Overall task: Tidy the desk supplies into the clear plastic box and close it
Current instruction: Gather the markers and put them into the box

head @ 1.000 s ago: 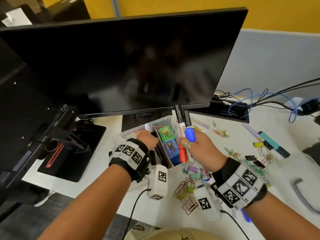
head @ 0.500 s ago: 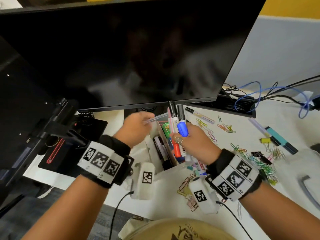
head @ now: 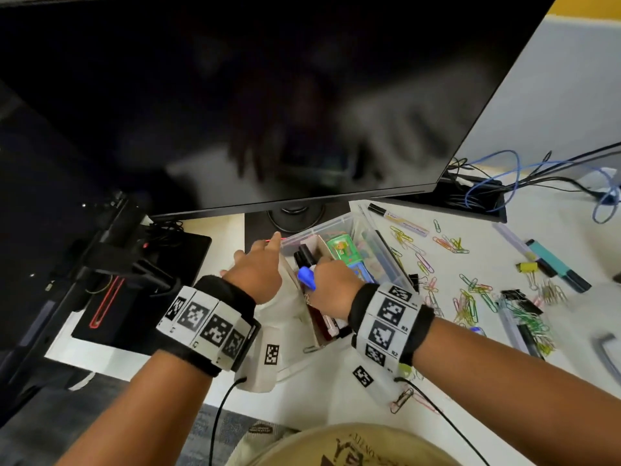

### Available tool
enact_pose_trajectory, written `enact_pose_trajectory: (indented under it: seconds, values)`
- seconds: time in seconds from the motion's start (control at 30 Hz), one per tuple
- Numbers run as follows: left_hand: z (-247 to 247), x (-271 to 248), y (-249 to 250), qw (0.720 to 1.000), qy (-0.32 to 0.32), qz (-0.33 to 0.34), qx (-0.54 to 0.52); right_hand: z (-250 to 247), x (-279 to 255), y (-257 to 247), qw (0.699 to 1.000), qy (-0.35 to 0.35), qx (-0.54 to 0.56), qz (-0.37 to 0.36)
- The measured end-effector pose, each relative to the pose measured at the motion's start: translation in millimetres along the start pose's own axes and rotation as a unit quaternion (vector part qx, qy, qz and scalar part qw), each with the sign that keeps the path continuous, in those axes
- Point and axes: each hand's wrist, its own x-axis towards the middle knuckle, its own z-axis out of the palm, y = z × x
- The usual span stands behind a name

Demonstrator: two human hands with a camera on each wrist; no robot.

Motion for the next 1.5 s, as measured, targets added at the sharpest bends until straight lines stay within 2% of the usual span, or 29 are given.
enact_pose_trajectory:
  seconds: [0.1, 0.27, 0.33, 0.47, 0.53, 0.63, 0.7, 0.77, 0.8, 0.87, 0.93, 1.0, 1.17, 1.33, 1.5]
  values:
    - [0.4, 1.2, 1.5, 1.000, 0.004, -0.002, 0.006, 7.4, 8.4, 4.7, 0.999, 0.001, 0.023, 0.031]
    - [8.4, -1.3, 8.0, 0.998, 0.034, -0.026, 0.047, 9.5, 8.1, 1.5, 0.998, 0.060, -0.012, 0.012]
    - [10.4, -2.5, 9.5, 0.996, 0.050, -0.030, 0.070, 11.1, 7.3, -1.9, 0.998, 0.067, 0.011, 0.004]
    - [12.7, -4.8, 7.1, 0.993, 0.063, -0.022, 0.101, 0.2, 8.6, 5.8, 0.993, -0.006, 0.118, -0.024]
    - [13.2, -5.2, 6.9, 0.993, 0.066, -0.023, 0.096, -7.7, 7.5, 12.2, 0.995, -0.041, 0.083, -0.041]
    - [12.1, -5.9, 8.2, 0.993, 0.070, -0.025, 0.092, -9.4, -2.4, 15.4, 0.996, -0.034, 0.046, -0.072]
    - [12.5, -6.4, 8.8, 0.993, 0.067, -0.031, 0.096, -18.7, -15.2, 18.7, 0.988, 0.015, 0.102, -0.118]
    - [12.2, -7.2, 11.4, 0.993, 0.072, -0.042, 0.079, -42.4, -21.2, 36.1, 0.971, 0.099, 0.173, -0.130]
    - [12.0, -8.9, 14.1, 0.992, 0.086, -0.042, 0.078, -57.6, -21.0, 51.5, 0.962, 0.152, 0.194, -0.117]
    - [12.0, -13.4, 24.2, 0.991, 0.105, 0.004, 0.082, -85.6, -11.4, 94.2, 0.944, 0.240, 0.224, -0.031]
    - [11.7, -17.1, 38.4, 0.988, 0.102, 0.067, 0.092, -97.1, 12.5, 139.1, 0.948, 0.263, 0.163, 0.071]
    - [10.6, -16.8, 51.4, 0.986, 0.097, 0.080, 0.108, -90.1, 43.5, 171.4, 0.966, 0.226, 0.044, 0.117]
    - [13.6, -1.6, 62.2, 0.985, 0.099, 0.041, 0.137, -66.9, 92.6, 192.9, 0.984, 0.141, -0.074, 0.077]
    - [12.0, 4.4, 53.4, 0.988, 0.078, 0.056, 0.123, -64.1, 103.2, 202.8, 0.970, 0.137, -0.184, 0.085]
    - [8.5, 2.4, 48.3, 0.990, 0.061, 0.060, 0.112, -73.2, 86.5, 197.3, 0.974, 0.146, -0.142, 0.093]
